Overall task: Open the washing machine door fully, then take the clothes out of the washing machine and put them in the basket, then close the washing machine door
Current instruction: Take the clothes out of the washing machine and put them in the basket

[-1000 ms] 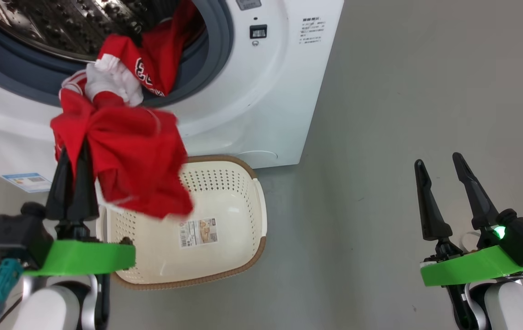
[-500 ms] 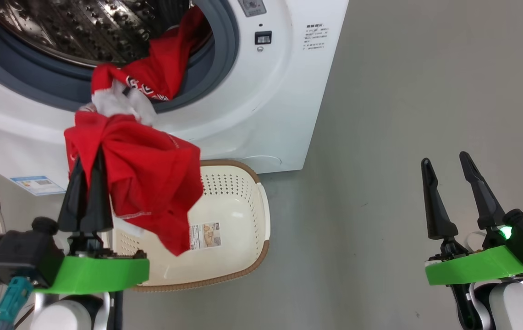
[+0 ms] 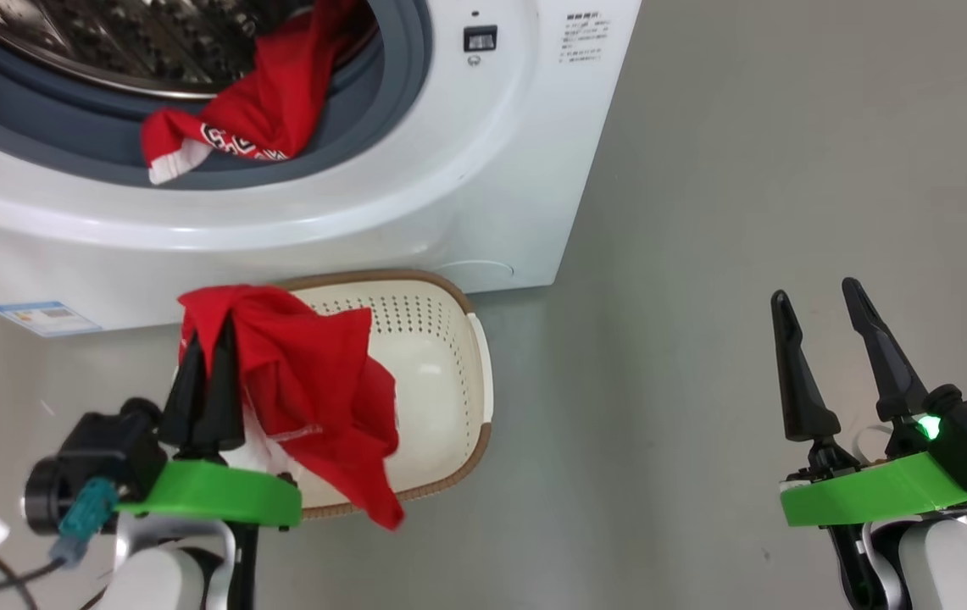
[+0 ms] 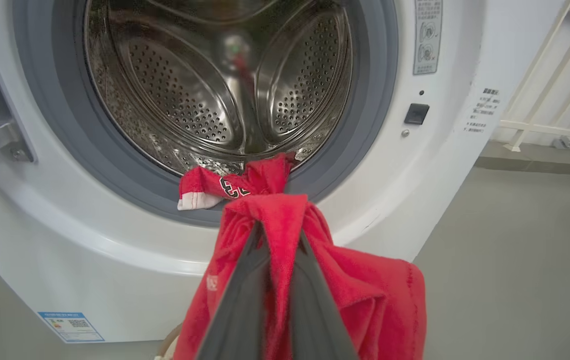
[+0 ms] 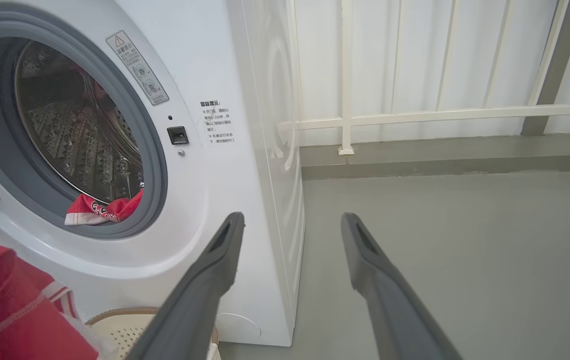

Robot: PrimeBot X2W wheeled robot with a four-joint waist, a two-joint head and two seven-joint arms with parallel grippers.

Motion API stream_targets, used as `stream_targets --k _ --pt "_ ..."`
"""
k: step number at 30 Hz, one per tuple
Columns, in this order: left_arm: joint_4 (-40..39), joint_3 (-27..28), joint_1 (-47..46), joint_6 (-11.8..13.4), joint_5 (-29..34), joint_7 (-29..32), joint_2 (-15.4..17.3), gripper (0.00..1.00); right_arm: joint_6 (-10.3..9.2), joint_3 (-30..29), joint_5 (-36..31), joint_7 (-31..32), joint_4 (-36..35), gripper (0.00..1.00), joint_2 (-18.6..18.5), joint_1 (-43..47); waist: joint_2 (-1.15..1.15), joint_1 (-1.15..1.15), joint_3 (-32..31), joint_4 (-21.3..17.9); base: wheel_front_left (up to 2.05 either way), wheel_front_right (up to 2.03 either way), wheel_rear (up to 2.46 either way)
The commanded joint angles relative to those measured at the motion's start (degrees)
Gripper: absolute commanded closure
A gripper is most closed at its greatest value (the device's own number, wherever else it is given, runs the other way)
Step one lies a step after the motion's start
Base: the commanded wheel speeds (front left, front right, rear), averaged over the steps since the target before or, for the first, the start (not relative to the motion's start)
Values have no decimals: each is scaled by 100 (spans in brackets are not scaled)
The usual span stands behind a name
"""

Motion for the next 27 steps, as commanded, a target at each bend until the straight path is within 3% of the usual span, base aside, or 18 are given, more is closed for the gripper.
stream_targets --k 1,10,27 --pt "140 198 -290 -75 -86 -108 42 100 29 135 -33 -36 -143 0 -44 -113 0 0 144 -41 0 0 0" --pt "1631 218 -972 -320 -204 -366 -93 100 29 278 39 -36 -137 0 -44 -292 0 0 575 -227 0 0 0" --pt "4047 261 -2093 -749 -418 -376 -6 100 29 537 270 -36 -210 0 -44 -578 0 0 1326 -677 0 0 0"
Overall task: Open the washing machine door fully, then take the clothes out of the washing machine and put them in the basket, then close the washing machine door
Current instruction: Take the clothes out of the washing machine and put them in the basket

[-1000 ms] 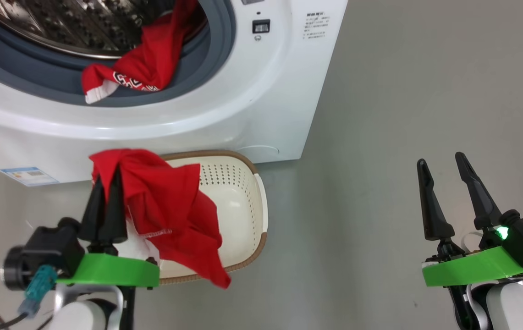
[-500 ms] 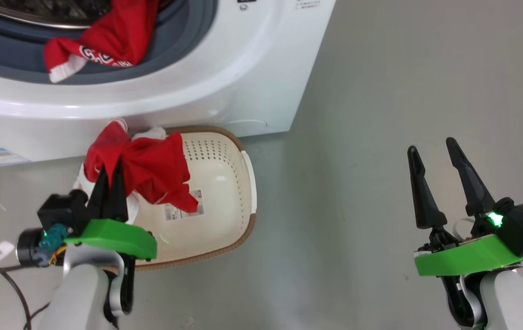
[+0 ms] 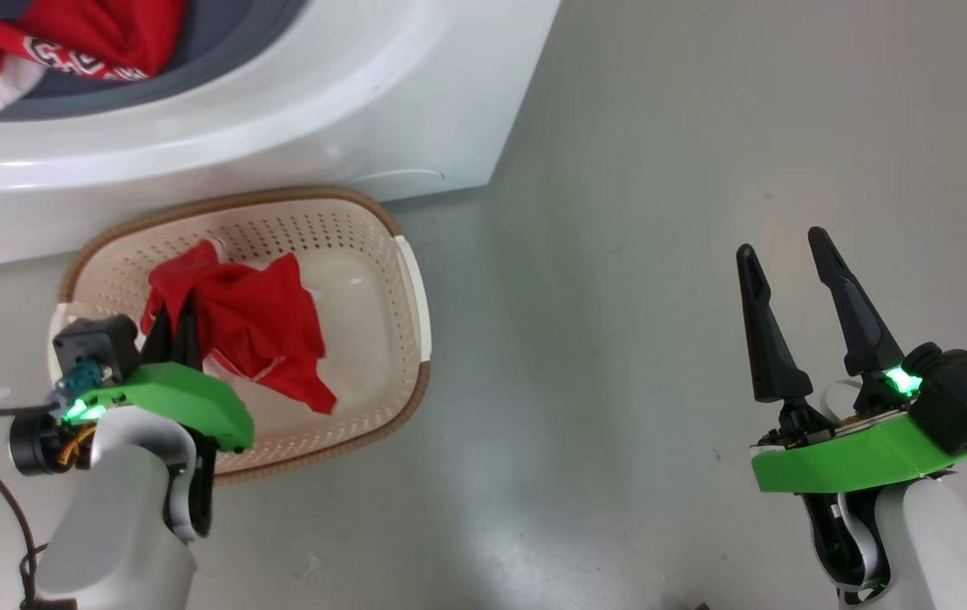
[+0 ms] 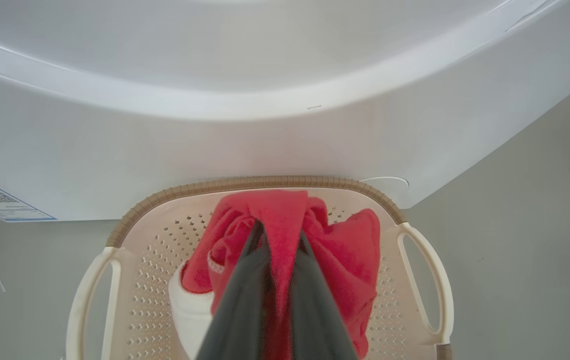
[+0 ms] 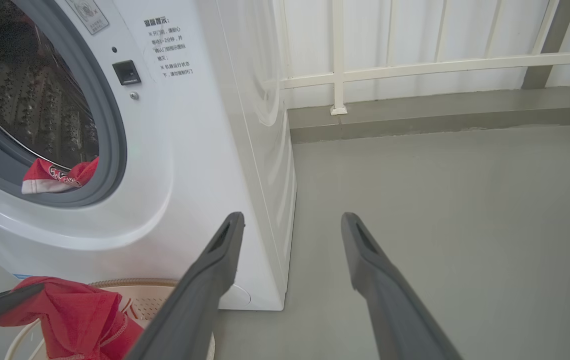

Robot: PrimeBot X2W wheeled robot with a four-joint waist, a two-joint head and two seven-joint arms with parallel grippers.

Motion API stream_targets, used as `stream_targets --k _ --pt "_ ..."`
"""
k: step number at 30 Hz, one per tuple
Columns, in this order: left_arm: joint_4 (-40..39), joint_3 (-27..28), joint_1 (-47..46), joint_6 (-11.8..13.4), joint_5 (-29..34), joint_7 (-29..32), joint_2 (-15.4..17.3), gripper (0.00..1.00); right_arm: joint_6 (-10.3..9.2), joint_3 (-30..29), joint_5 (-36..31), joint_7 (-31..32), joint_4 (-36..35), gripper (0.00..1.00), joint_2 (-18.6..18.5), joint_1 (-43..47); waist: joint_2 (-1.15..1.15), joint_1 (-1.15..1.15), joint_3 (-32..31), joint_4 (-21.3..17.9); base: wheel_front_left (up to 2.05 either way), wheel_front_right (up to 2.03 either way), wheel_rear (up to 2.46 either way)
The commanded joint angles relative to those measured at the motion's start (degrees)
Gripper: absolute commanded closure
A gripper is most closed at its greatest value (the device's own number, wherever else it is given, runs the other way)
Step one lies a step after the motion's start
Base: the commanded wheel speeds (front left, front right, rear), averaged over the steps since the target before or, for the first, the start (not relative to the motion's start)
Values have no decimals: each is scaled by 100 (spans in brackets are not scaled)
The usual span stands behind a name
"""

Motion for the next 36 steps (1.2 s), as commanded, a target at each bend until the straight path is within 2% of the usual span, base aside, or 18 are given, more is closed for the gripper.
stream_targets --k 1,14,21,25,26,27,28,36 --pt "37 166 -108 -52 -45 -41 148 100 29 146 59 -36 -169 0 -42 -59 0 0 159 -139 0 0 0" --pt "1921 48 -1029 -215 -70 197 335 100 29 348 306 -36 -196 0 -42 -305 0 0 705 -453 0 0 0" --pt "2474 -5 -1318 -236 -70 246 445 100 29 394 374 -36 -215 0 -42 -379 0 0 901 -587 0 0 0" --pt "2637 -30 -1451 -203 -75 343 518 54 29 435 402 -36 -217 0 -42 -427 0 0 1028 -674 0 0 0" --pt "2664 -25 -1475 -193 -89 370 536 20 29 441 410 -36 -218 0 -42 -434 0 0 1058 -696 0 0 0" --pt "2686 -22 -1496 -190 -99 382 550 4 29 445 415 -36 -220 0 -42 -440 0 0 1082 -715 0 0 0" --pt "2707 -25 -1513 -187 -106 404 567 0 29 448 423 -36 -222 0 -42 -443 0 0 1107 -735 0 0 0" --pt "2790 -82 -1554 -220 -136 370 573 0 29 418 424 -36 -200 0 -42 -452 0 0 1163 -778 0 0 0"
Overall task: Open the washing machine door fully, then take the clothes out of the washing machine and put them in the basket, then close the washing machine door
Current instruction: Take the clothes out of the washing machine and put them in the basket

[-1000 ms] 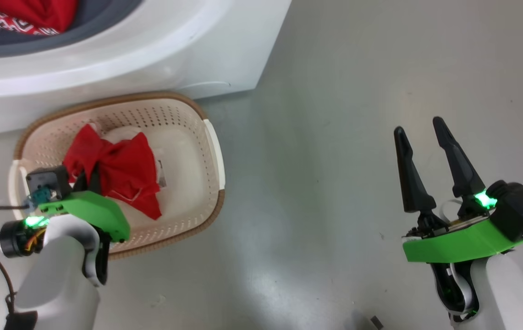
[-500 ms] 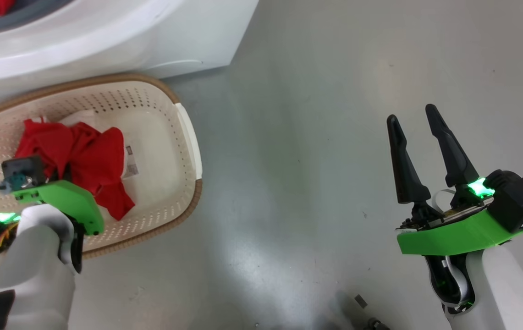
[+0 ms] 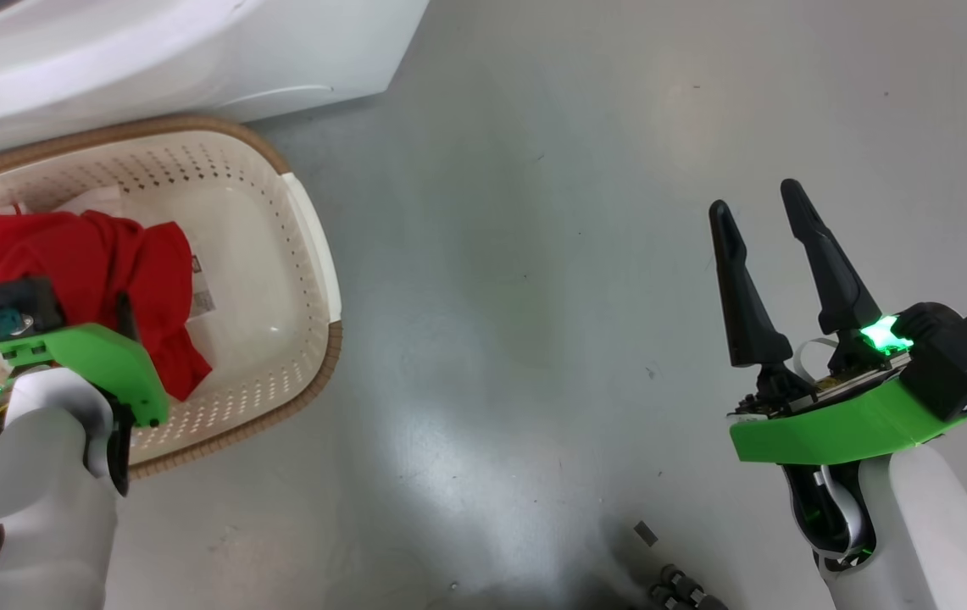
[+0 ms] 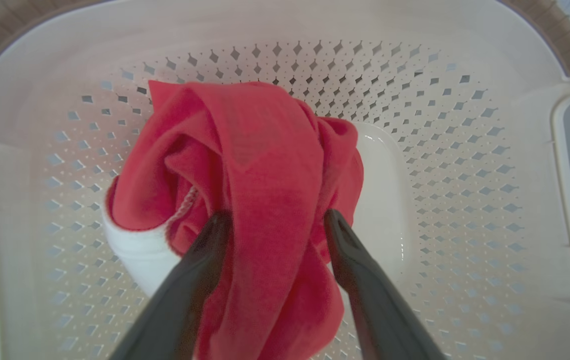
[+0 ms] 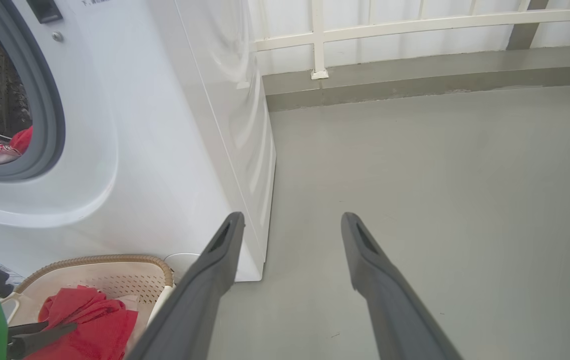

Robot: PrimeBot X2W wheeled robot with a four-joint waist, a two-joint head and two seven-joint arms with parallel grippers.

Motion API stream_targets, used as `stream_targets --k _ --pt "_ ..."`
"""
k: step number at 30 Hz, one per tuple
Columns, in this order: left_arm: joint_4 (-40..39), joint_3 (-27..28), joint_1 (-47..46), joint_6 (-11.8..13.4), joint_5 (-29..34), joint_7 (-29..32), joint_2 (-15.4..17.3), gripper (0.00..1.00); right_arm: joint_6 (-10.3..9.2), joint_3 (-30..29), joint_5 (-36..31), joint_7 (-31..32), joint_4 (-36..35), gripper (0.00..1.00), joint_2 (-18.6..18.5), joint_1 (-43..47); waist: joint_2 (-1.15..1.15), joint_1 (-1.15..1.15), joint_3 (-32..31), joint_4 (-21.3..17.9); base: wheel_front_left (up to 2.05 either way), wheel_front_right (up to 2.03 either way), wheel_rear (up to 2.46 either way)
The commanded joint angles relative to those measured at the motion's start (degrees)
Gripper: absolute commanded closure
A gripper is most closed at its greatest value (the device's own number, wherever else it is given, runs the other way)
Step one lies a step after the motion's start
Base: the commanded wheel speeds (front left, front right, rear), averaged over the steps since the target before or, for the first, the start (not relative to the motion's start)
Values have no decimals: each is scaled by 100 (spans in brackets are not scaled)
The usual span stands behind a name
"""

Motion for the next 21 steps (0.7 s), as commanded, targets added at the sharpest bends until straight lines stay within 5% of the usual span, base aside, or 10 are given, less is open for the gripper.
stream_targets --k 1,21 --pt "-19 69 20 -51 -66 -48 178 0 29 73 58 -36 -118 0 -44 19 0 0 -8 24 0 0 0" --pt "-344 33 441 -271 -196 -523 -282 0 29 -84 -221 -36 45 0 -44 142 0 0 -1028 548 0 0 0"
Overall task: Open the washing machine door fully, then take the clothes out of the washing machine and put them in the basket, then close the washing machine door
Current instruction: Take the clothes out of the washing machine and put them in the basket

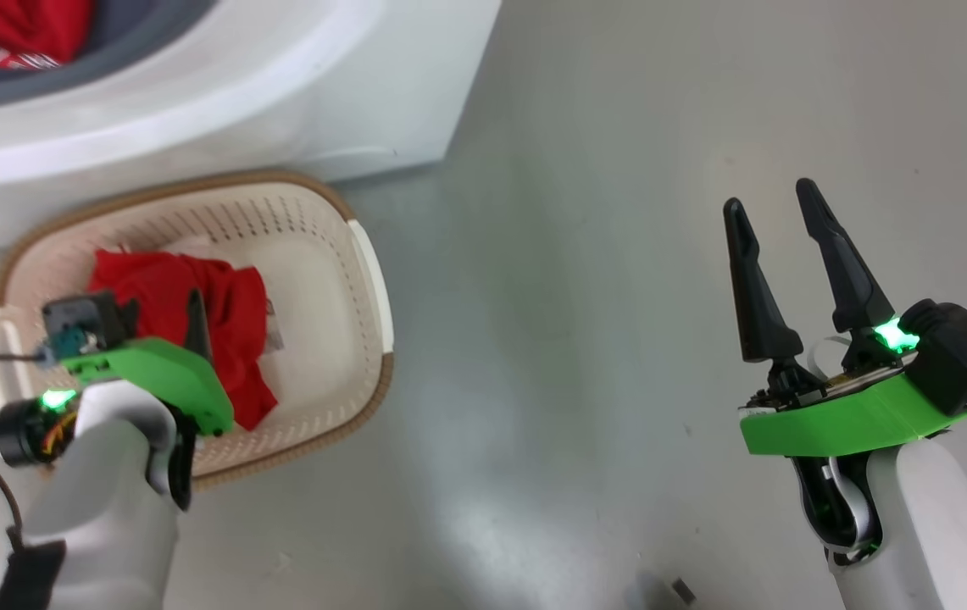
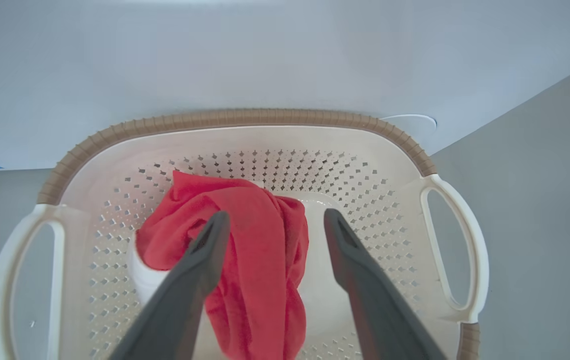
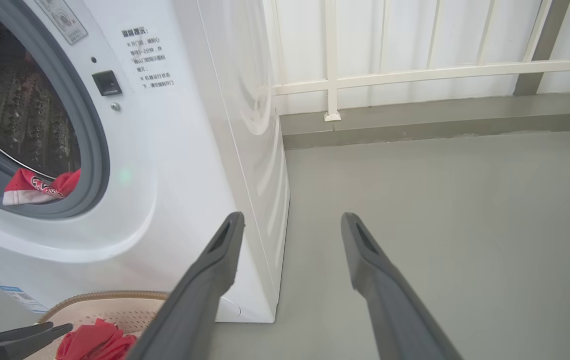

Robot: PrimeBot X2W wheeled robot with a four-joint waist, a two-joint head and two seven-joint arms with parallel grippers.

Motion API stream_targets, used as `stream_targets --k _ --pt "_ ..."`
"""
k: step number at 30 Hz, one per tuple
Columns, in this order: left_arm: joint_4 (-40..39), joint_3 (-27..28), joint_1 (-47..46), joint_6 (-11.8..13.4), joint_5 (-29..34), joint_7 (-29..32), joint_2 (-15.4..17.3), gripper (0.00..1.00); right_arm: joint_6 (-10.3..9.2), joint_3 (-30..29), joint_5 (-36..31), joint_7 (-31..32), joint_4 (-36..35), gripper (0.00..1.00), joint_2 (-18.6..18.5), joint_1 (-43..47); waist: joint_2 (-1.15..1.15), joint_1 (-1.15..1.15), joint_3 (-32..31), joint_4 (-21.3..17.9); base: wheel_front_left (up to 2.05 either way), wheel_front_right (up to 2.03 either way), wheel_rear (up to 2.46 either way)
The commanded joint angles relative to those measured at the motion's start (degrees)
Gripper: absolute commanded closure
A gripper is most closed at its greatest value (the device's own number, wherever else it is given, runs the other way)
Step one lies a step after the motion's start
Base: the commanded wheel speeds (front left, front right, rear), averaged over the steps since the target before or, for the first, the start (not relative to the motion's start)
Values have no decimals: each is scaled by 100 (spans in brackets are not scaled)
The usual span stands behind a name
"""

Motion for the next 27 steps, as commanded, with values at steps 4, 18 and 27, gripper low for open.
stream_targets --k 4,18,27 --pt "-842 155 566 35 140 -72 142 0 29 5 -96 -36 -65 0 -42 286 0 0 -590 243 0 0 0" --pt "-3982 779 2448 -26 627 -75 -278 0 29 -278 -410 -36 94 0 -42 707 0 0 -1747 737 0 0 0" --pt "-5152 896 3261 189 971 -75 -431 0 29 -488 -539 -36 118 0 -42 1063 0 0 -2348 976 0 0 0"
